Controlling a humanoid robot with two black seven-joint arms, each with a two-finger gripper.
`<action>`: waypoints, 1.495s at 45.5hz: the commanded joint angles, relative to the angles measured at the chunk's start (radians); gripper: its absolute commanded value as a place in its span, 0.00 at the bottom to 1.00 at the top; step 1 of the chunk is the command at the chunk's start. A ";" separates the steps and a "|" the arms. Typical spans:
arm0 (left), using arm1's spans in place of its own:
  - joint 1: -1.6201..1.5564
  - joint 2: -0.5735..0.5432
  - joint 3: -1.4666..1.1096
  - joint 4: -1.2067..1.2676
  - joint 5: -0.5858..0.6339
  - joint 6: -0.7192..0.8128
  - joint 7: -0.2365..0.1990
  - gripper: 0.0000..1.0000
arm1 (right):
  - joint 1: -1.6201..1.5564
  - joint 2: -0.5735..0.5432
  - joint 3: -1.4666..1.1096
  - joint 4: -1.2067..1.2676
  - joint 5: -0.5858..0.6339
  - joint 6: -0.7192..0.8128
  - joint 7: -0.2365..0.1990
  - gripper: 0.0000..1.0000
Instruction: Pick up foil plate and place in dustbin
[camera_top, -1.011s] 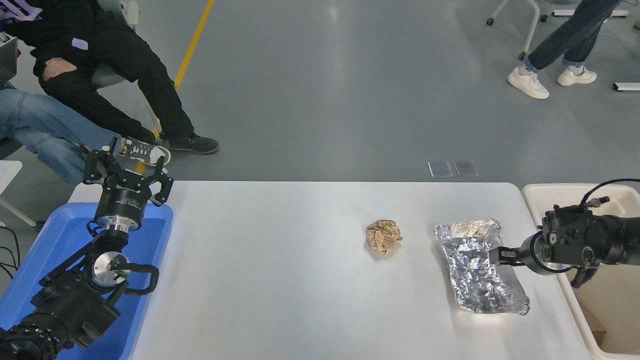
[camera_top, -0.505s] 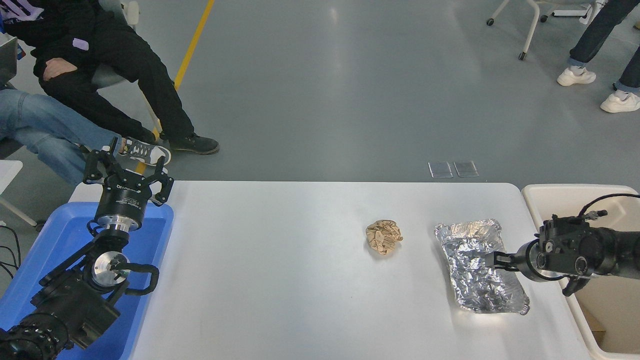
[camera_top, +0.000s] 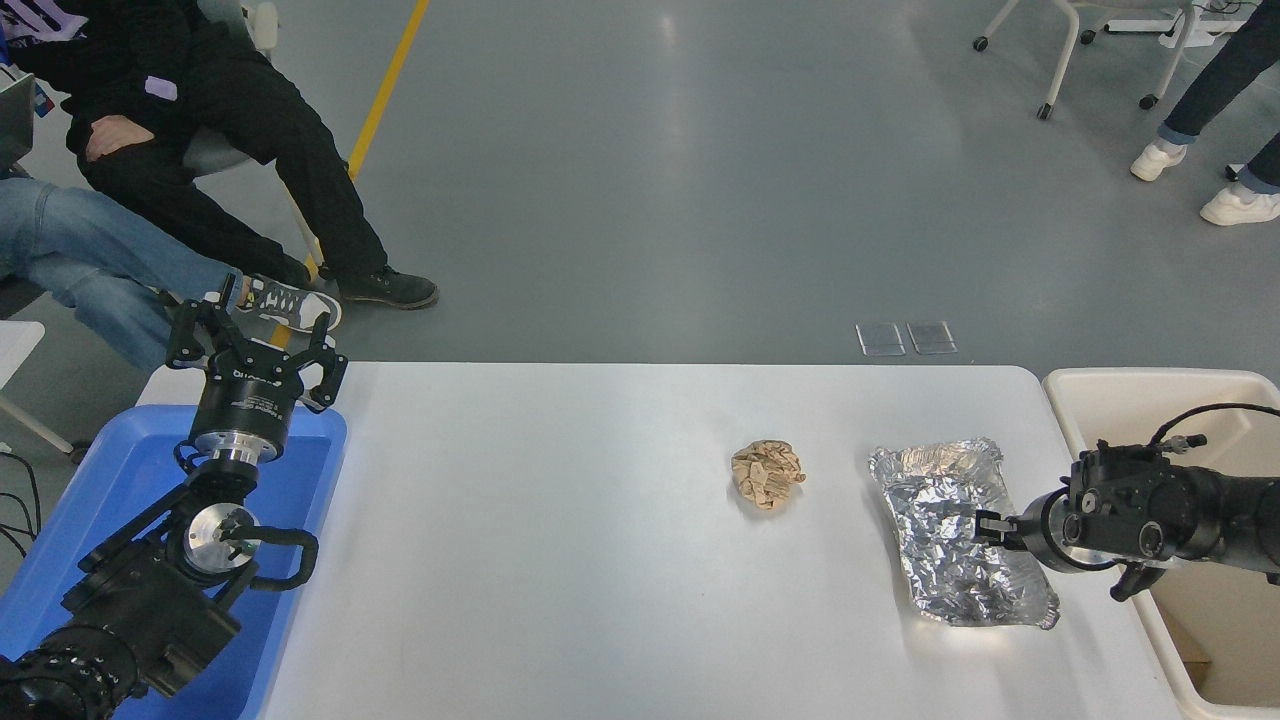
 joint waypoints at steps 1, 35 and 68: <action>0.000 0.001 0.000 0.000 0.000 0.000 0.000 0.99 | -0.006 -0.002 0.007 0.002 0.048 0.009 0.000 0.00; 0.000 0.001 0.000 0.000 0.000 0.000 0.000 0.99 | 0.188 -0.140 -0.076 0.253 0.163 0.020 0.000 0.00; 0.000 0.001 0.000 0.000 0.000 0.000 0.000 0.99 | 0.945 -0.223 -0.304 0.595 0.364 0.589 0.006 0.00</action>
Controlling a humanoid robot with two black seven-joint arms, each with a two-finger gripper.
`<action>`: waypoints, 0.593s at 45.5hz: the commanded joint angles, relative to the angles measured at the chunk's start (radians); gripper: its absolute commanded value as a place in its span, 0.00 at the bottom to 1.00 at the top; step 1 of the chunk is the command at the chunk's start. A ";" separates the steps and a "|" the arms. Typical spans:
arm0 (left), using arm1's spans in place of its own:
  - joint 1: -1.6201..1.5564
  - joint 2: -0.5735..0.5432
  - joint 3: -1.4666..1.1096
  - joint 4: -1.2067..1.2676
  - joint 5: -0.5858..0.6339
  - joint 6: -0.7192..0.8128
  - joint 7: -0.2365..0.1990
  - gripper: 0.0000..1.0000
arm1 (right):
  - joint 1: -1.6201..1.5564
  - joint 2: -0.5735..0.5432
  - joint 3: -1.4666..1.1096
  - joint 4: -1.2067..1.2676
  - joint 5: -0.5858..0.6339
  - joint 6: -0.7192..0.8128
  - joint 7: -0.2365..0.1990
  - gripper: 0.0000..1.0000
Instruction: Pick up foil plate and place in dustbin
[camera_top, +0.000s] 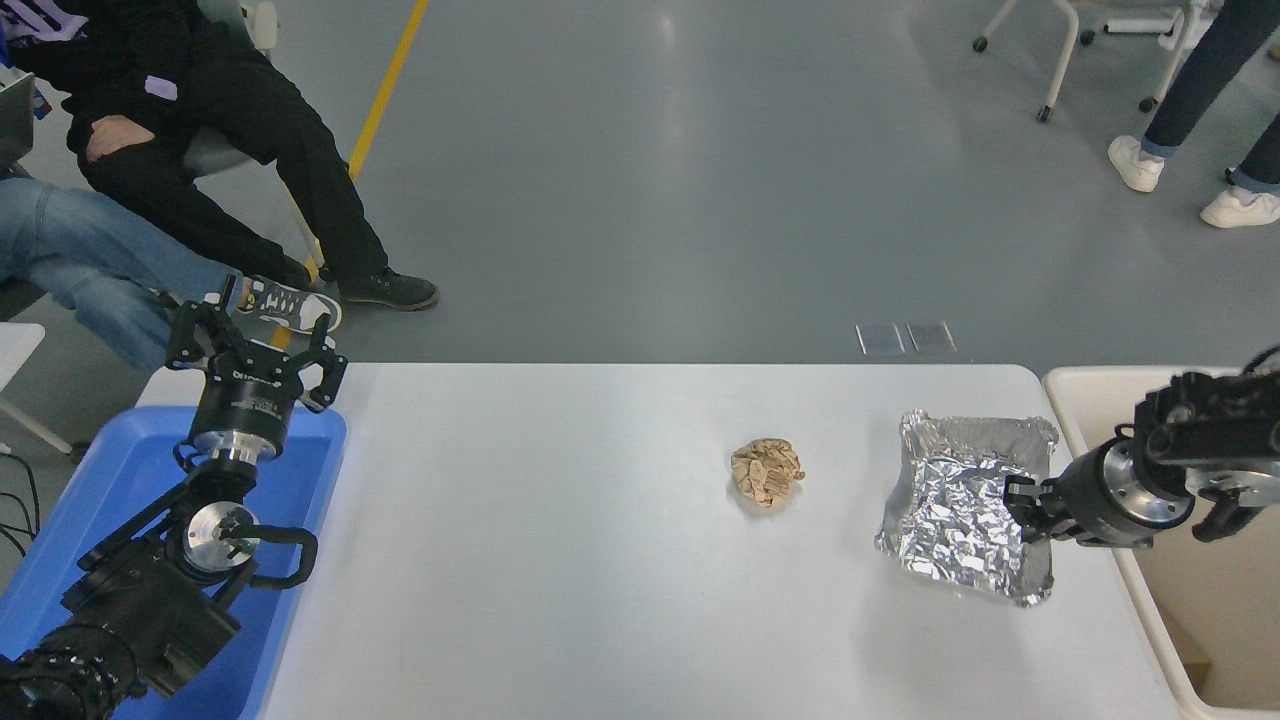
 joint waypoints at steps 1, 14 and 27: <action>0.000 0.000 0.000 0.000 0.000 0.000 0.000 0.99 | 0.282 -0.013 -0.057 0.044 0.130 0.258 0.000 0.00; 0.000 0.000 0.000 0.000 0.000 0.000 0.000 0.99 | 0.459 -0.012 -0.080 0.058 0.142 0.319 0.000 0.00; 0.000 0.000 0.000 0.000 0.000 0.000 0.000 0.99 | 0.582 -0.013 -0.112 0.076 0.148 0.319 0.000 0.00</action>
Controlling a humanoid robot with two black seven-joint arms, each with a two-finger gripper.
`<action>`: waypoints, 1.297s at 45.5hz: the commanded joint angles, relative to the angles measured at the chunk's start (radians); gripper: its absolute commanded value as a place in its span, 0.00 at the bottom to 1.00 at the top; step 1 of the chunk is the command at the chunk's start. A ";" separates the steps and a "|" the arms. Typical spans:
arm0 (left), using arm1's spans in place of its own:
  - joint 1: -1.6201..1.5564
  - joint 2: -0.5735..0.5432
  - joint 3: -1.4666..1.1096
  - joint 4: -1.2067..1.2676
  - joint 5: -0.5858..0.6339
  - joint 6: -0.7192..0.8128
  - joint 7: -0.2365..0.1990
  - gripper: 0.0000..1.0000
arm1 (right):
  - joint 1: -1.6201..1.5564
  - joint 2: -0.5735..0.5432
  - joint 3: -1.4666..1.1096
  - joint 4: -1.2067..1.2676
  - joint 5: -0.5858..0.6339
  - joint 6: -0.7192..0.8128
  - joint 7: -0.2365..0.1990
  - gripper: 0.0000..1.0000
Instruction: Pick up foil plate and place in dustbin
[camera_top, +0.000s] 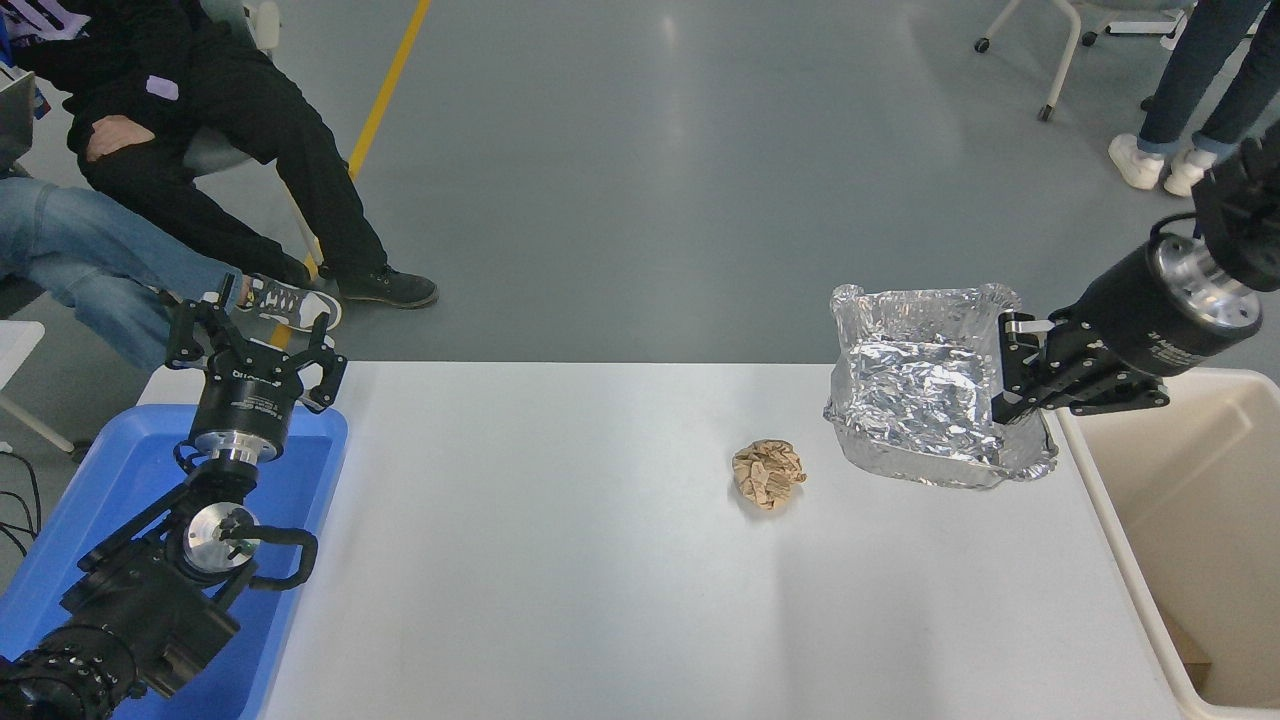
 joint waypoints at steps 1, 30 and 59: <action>0.000 0.000 0.000 0.000 0.000 0.000 0.000 0.99 | 0.113 -0.002 -0.026 0.014 0.012 0.020 0.000 0.00; 0.000 0.000 0.000 0.000 0.000 0.000 0.000 0.99 | 0.165 -0.022 -0.147 -0.003 0.025 0.020 0.000 0.00; 0.000 -0.002 0.002 0.000 0.000 0.000 0.000 0.99 | -0.166 -0.246 -0.315 -0.449 0.042 0.020 0.000 0.00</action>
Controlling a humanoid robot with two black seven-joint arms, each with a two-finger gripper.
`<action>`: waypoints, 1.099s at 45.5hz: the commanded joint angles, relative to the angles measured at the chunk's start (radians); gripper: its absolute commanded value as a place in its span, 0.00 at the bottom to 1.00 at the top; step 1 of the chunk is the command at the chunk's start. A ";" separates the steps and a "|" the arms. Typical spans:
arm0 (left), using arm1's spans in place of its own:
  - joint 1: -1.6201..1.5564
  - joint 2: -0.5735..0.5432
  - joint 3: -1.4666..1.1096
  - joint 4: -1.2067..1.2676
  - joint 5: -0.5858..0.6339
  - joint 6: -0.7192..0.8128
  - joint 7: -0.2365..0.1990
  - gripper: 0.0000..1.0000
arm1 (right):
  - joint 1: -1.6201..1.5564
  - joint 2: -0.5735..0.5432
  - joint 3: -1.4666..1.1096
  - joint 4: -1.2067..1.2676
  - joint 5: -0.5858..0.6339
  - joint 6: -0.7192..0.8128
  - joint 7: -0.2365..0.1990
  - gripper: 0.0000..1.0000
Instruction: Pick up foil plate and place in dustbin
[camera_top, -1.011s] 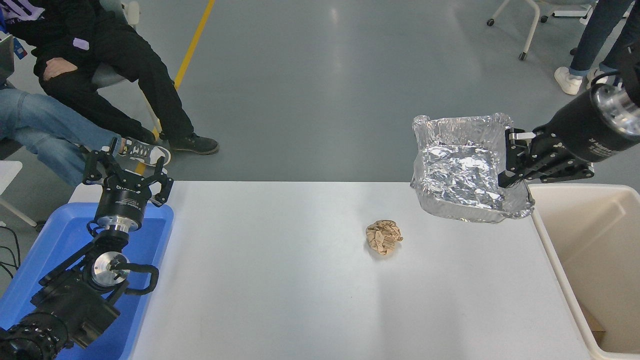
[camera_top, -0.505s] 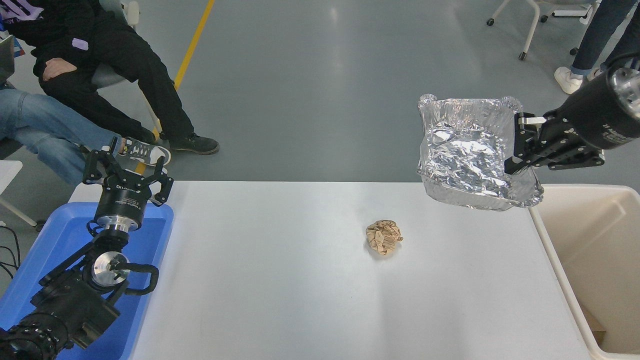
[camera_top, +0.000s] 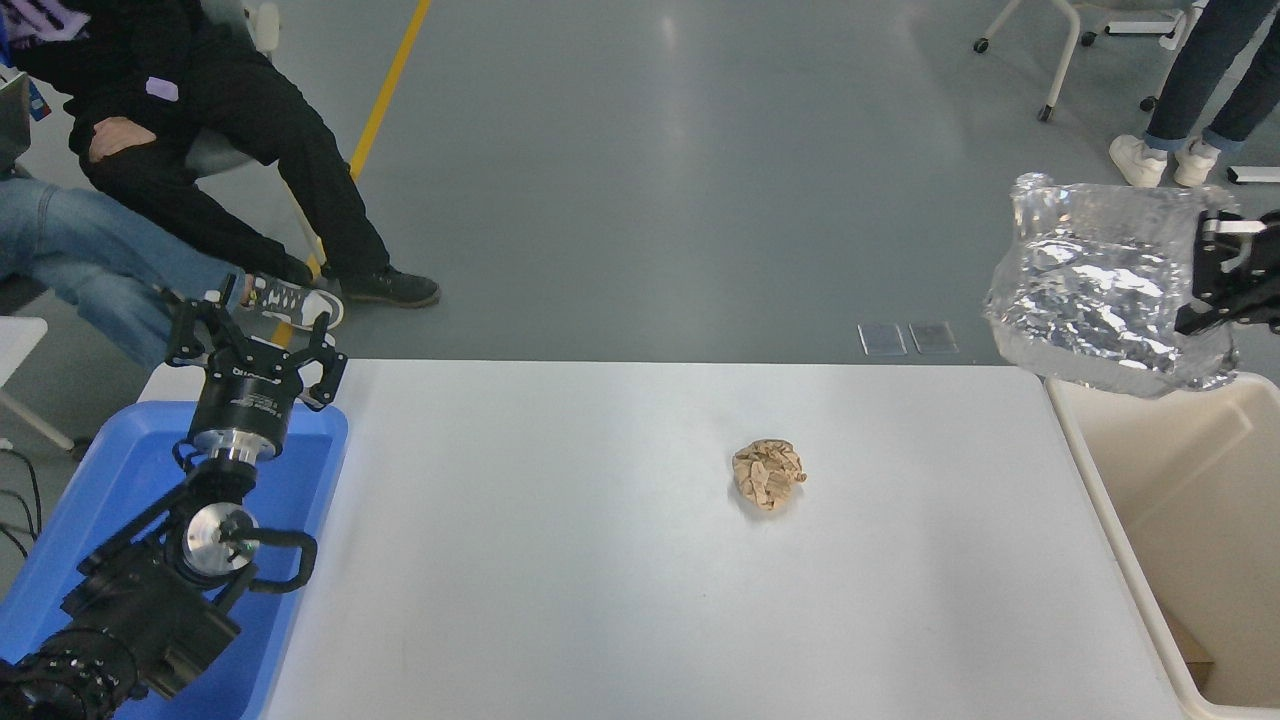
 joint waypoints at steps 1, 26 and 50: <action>0.000 0.000 0.001 0.000 0.000 0.000 -0.001 0.99 | -0.204 -0.085 0.004 -0.185 0.010 0.000 0.000 0.00; 0.000 -0.001 -0.001 0.000 0.000 0.000 0.000 0.99 | -0.993 -0.091 0.430 -0.485 0.032 -0.495 0.000 0.00; 0.000 -0.001 -0.001 0.000 0.000 0.000 0.000 0.99 | -1.495 0.170 0.823 -0.964 0.030 -0.762 0.000 0.00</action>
